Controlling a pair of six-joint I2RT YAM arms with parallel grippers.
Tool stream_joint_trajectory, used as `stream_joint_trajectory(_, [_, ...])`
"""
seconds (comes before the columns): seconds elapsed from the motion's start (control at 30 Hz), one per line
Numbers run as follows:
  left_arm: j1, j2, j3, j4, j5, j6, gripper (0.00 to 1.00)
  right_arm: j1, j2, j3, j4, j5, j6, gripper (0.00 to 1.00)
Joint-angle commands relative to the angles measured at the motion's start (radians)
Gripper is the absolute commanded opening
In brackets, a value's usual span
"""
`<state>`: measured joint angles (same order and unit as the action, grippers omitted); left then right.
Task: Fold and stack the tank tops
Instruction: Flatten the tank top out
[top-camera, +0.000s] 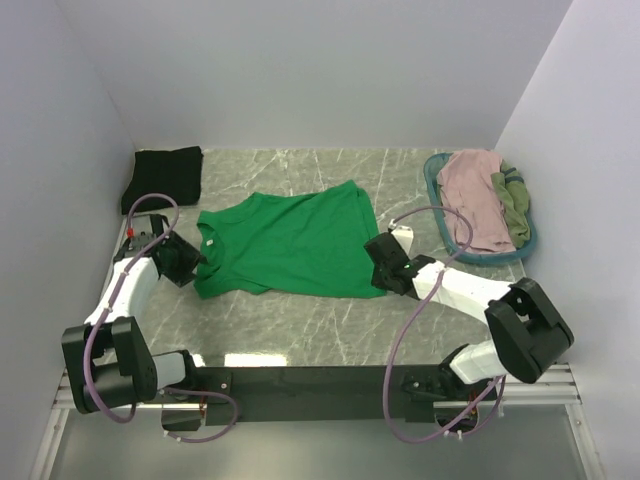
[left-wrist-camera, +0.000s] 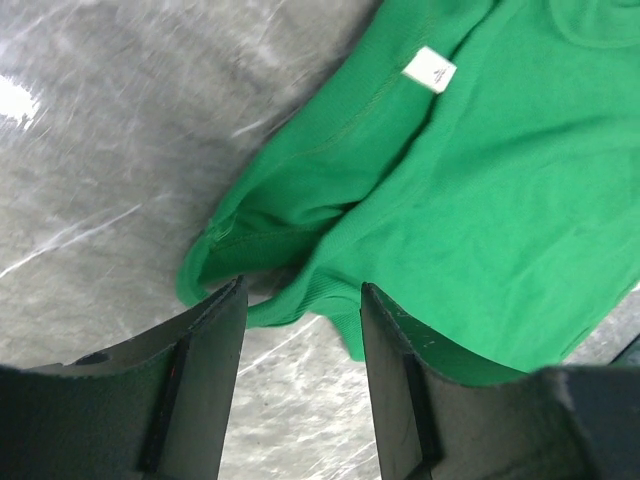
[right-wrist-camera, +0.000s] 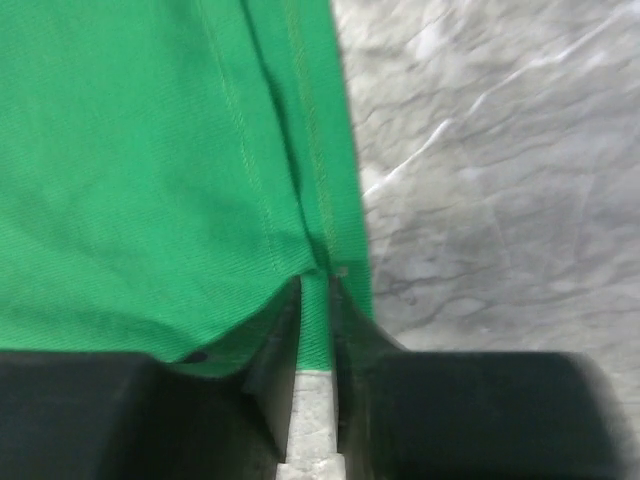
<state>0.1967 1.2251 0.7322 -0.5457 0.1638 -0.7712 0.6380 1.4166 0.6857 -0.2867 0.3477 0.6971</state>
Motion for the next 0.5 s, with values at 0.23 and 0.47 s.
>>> stream_joint_trajectory(0.23, [-0.003,0.027,0.087,0.059,0.039,0.013,0.54,-0.031,0.06,0.078,0.023,-0.049,-0.025,0.4])
stream_joint_trajectory(0.47, [-0.003,0.034,0.079,0.076,0.059,0.0,0.54,-0.031,0.1,0.092,0.021,-0.041,-0.025,0.4])
